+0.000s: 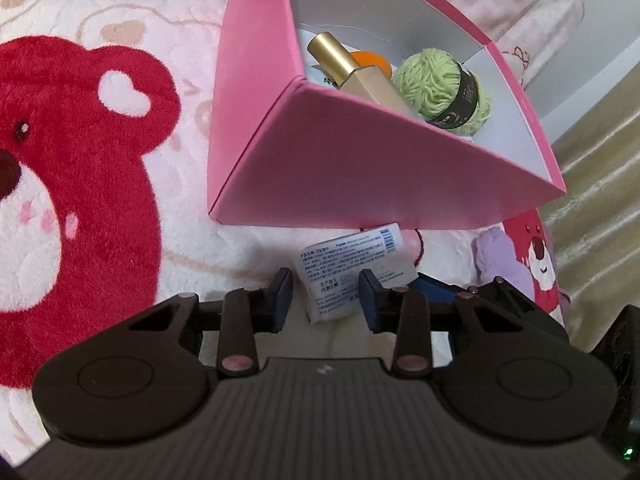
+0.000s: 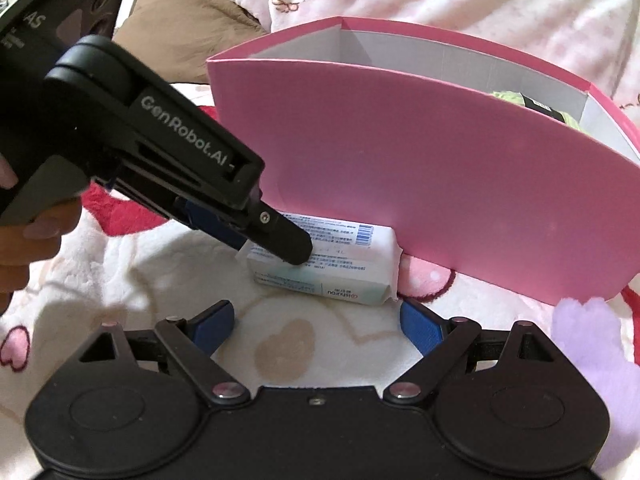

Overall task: Organize objects
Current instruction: 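Move the left gripper down to the white soap box beside the pink box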

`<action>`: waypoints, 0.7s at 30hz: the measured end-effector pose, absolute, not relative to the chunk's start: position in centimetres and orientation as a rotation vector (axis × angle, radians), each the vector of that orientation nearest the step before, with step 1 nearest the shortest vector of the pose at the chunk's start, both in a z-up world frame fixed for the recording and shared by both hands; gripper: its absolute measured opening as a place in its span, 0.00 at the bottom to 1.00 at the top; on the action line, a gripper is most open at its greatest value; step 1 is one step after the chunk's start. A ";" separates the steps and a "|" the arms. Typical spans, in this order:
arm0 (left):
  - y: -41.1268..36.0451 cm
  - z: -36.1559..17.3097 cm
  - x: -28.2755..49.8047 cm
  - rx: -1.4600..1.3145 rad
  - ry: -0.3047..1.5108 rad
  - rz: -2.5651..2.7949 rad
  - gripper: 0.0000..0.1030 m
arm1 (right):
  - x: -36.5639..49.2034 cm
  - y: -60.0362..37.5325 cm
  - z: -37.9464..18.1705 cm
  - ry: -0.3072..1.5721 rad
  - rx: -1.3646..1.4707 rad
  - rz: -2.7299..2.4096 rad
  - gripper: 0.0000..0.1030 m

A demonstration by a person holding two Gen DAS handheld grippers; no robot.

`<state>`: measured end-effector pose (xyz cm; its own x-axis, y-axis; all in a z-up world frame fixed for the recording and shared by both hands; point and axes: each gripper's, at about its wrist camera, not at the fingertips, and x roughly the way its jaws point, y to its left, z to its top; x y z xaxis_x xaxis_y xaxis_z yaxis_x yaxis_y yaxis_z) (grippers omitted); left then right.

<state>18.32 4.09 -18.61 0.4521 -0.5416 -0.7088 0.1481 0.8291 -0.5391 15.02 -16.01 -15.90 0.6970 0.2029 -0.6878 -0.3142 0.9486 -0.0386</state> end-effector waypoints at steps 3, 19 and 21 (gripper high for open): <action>4.1 -18.6 18.3 -0.432 1.019 -0.446 0.34 | 14.9 -16.1 -15.9 0.747 -0.157 0.289 0.90; 3.9 -17.9 16.9 -0.410 1.073 -0.484 0.34 | 13.5 -15.7 -14.7 0.836 -0.107 0.325 0.90; 3.9 -18.0 16.3 -0.388 1.098 -0.481 0.33 | 12.3 -15.8 -14.6 0.858 -0.064 0.345 0.90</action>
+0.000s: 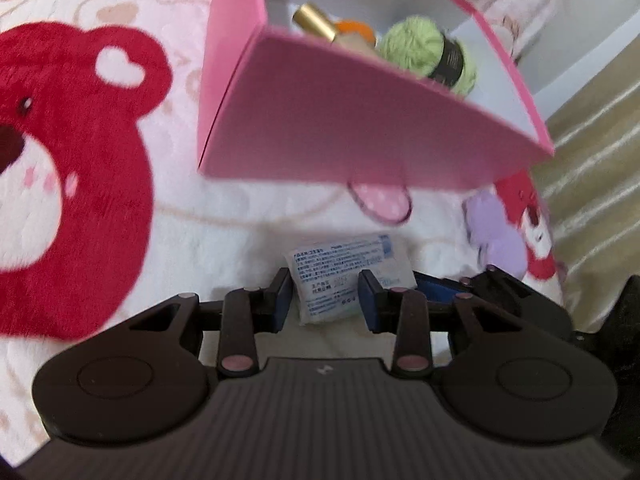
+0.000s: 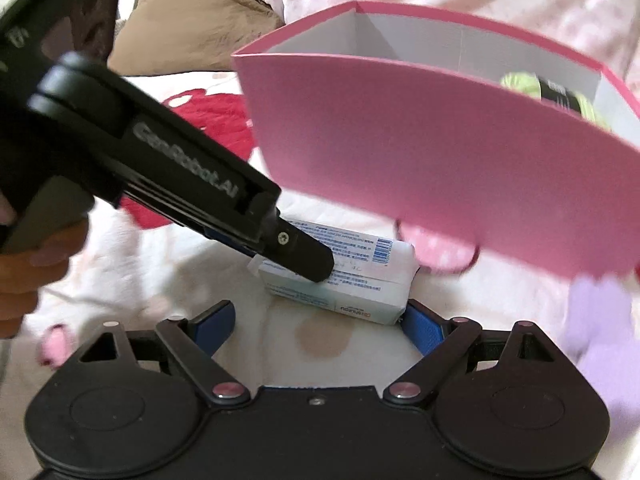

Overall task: Organize objects
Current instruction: 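Move the left gripper down to the white soap box beside the pink box, then close the left gripper on the white soap box and lift it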

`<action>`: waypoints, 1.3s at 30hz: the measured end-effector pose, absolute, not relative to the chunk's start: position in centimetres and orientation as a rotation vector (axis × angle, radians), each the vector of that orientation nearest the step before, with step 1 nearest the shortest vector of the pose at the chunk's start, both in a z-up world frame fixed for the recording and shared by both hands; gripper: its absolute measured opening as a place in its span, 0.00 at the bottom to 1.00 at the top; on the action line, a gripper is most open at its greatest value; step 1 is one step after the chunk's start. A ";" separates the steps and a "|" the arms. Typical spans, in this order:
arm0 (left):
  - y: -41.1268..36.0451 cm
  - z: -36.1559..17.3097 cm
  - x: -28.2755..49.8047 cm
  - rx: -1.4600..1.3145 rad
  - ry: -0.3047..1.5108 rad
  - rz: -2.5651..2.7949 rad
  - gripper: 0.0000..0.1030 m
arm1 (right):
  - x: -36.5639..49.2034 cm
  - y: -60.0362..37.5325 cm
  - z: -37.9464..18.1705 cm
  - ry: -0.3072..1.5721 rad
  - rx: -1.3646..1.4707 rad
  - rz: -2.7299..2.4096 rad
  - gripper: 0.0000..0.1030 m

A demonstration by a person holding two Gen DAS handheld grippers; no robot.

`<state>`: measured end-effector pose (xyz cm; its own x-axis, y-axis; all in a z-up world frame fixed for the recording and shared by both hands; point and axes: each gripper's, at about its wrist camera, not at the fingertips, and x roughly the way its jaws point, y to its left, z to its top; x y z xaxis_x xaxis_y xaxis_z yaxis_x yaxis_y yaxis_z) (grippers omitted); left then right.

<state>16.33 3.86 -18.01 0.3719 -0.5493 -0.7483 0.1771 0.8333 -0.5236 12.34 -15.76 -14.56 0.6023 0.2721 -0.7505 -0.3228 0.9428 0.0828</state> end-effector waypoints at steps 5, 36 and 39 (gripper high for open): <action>4.6 -18.4 16.3 -0.436 1.114 -0.479 0.31 | 11.1 -15.4 -14.6 0.852 -0.102 0.305 0.89; 1.2 -15.7 11.3 -0.396 1.046 -0.518 0.28 | 8.4 -16.0 -13.4 0.779 -0.065 0.139 0.80; 0.7 -14.4 10.1 -0.386 1.044 -0.530 0.28 | 8.9 -15.6 -12.6 0.775 -0.065 0.148 0.80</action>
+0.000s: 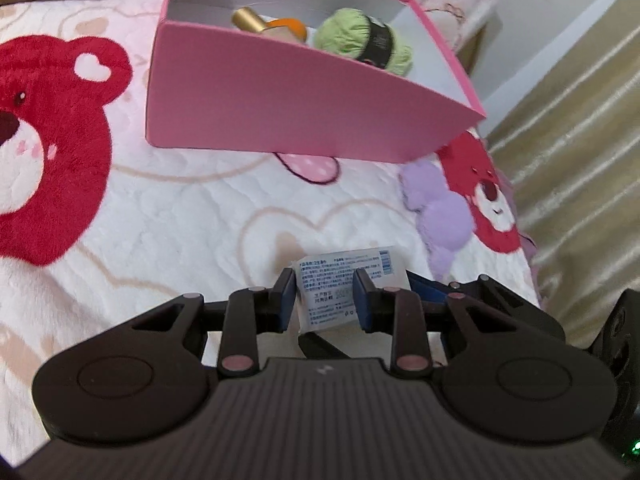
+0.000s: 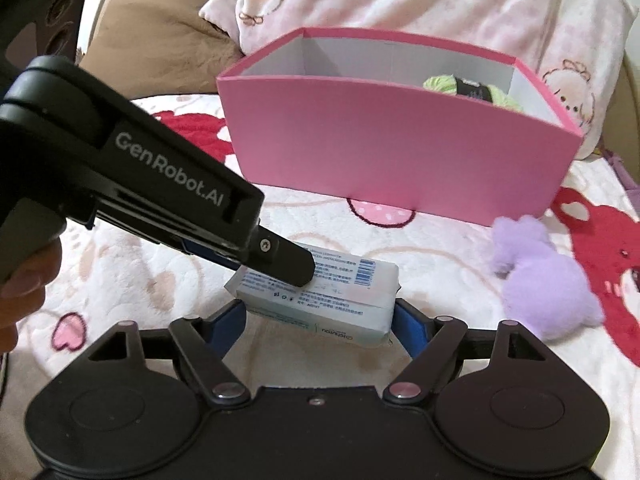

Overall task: Organize objects
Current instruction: 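Close the left gripper on the white soap box and lift it, then carry the soap box with the left gripper into the pink box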

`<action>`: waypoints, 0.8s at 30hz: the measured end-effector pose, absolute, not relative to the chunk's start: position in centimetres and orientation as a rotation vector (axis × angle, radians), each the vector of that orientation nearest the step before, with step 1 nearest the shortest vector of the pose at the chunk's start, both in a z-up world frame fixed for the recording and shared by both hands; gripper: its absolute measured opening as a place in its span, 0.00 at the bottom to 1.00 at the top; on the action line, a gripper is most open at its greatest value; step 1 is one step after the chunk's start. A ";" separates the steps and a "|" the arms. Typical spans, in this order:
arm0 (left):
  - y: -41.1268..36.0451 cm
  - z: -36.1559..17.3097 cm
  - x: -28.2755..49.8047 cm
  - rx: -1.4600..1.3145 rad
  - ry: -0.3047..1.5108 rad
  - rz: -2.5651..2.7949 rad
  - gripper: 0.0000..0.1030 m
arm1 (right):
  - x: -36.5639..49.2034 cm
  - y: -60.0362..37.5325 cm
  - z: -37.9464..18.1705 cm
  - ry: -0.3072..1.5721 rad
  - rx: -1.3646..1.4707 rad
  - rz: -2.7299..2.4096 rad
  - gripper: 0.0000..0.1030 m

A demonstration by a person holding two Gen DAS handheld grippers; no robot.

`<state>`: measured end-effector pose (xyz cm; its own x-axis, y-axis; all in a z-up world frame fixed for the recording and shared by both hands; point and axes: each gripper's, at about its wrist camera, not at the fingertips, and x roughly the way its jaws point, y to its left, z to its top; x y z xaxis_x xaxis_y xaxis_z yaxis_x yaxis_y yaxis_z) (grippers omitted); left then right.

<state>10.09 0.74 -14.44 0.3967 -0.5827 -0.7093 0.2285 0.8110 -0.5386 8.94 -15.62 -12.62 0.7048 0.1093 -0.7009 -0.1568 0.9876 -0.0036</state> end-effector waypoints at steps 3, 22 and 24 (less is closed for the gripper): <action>0.0 -12.2 9.2 -0.377 1.039 -0.545 0.28 | 6.8 -16.3 -11.2 0.749 -0.080 0.152 0.80; -3.0 2.3 6.8 -0.278 0.800 -0.497 0.29 | 5.0 -19.6 3.1 0.650 -0.247 0.222 0.62; -2.9 3.4 7.9 -0.292 0.791 -0.499 0.29 | 6.3 -19.9 4.5 0.658 -0.275 0.229 0.61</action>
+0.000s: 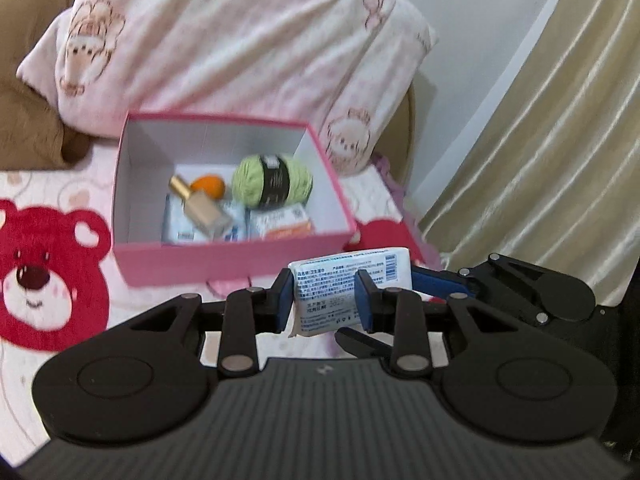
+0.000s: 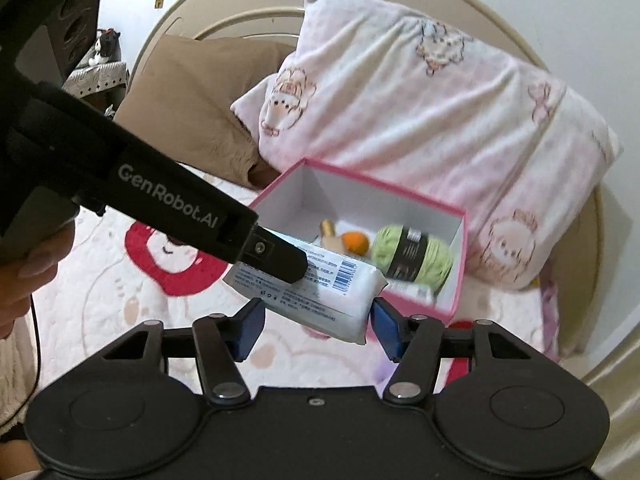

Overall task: Organize objects
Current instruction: 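Carry the soap box with the left gripper into the pink box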

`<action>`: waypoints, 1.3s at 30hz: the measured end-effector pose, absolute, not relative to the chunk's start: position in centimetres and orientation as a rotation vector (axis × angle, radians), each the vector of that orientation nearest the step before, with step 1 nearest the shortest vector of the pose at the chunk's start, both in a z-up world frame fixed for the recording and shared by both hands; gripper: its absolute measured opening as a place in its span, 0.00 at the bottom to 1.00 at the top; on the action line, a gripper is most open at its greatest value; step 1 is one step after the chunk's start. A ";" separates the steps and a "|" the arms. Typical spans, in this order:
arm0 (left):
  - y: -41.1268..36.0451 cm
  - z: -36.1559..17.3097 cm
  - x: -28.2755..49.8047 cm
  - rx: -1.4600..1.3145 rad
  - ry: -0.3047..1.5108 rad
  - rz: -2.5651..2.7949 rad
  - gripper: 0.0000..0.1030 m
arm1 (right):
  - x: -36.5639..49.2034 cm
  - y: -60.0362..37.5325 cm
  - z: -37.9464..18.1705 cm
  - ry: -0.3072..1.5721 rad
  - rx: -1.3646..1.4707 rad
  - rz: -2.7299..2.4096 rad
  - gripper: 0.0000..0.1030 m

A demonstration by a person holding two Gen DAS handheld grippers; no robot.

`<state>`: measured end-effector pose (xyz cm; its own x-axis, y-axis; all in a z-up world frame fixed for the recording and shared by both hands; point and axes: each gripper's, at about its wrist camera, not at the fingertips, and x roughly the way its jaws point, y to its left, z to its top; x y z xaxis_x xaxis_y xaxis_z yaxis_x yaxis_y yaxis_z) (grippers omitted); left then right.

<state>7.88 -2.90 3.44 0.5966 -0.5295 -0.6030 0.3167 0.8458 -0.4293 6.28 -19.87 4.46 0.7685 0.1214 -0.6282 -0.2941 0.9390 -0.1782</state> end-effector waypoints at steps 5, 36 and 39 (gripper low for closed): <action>-2.9 5.1 10.5 -0.305 0.764 -0.518 0.29 | 10.5 -20.9 7.2 0.720 -0.266 0.250 0.61; -4.8 -9.8 31.7 -0.459 1.079 -0.348 0.30 | 31.8 -27.4 -7.3 1.021 0.074 0.152 0.61; -4.9 -10.3 32.5 -0.455 1.086 -0.331 0.30 | 32.6 -27.3 -7.9 1.032 0.080 0.134 0.61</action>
<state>32.54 -4.94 -10.27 0.4321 -0.4725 -0.7682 0.0372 0.8604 -0.5083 32.62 -27.32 -7.95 0.5056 0.1480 -0.8500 -0.0730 0.9890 0.1288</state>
